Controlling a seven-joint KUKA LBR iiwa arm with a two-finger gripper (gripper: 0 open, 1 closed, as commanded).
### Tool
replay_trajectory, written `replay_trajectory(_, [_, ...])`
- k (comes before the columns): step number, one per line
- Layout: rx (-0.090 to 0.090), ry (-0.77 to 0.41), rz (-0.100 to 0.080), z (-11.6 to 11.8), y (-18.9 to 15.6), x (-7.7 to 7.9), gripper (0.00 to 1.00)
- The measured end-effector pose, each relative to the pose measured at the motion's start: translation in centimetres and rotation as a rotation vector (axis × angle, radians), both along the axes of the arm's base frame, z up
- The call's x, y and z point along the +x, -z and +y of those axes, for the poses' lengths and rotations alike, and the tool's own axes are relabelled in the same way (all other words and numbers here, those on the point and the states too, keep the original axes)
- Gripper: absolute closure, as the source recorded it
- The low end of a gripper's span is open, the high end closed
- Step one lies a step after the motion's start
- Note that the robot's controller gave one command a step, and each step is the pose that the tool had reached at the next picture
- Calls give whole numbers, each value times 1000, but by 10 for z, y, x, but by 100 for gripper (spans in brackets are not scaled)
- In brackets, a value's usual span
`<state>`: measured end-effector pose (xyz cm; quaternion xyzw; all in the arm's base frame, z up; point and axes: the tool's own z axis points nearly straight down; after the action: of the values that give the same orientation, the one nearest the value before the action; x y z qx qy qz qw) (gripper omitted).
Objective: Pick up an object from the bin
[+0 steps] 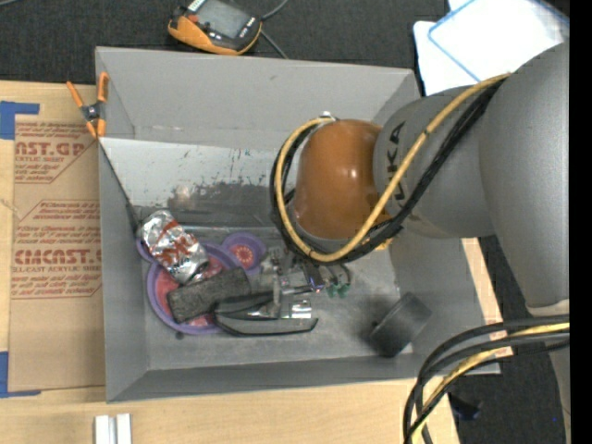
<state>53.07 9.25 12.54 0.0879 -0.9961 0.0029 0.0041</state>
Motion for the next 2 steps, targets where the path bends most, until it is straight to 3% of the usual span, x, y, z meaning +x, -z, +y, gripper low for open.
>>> replay_trajectory(1, [-1,12,-5,7,4,-16,100])
replay_trajectory(2, [0,100,-4,9,26,-4,0])
